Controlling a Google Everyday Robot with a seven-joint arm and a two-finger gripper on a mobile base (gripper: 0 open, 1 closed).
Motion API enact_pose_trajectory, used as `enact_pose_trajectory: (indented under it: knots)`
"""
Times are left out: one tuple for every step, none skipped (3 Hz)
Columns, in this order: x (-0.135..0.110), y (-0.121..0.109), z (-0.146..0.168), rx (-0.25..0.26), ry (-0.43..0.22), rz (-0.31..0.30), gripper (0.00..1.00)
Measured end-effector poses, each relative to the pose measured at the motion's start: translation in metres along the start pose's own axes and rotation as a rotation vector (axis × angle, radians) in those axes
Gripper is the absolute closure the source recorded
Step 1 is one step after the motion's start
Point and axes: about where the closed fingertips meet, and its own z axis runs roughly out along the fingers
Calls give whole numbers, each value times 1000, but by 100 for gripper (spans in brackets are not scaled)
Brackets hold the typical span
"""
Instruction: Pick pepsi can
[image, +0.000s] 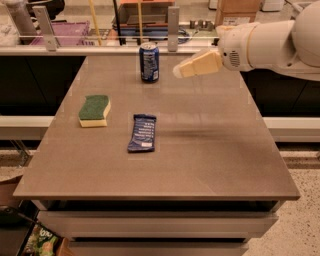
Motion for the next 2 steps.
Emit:
enact_pose_trajectory:
  knots:
    - [-3, -4, 29, 27, -10, 43, 0]
    - [-8, -9, 57, 55, -48, 68, 0]
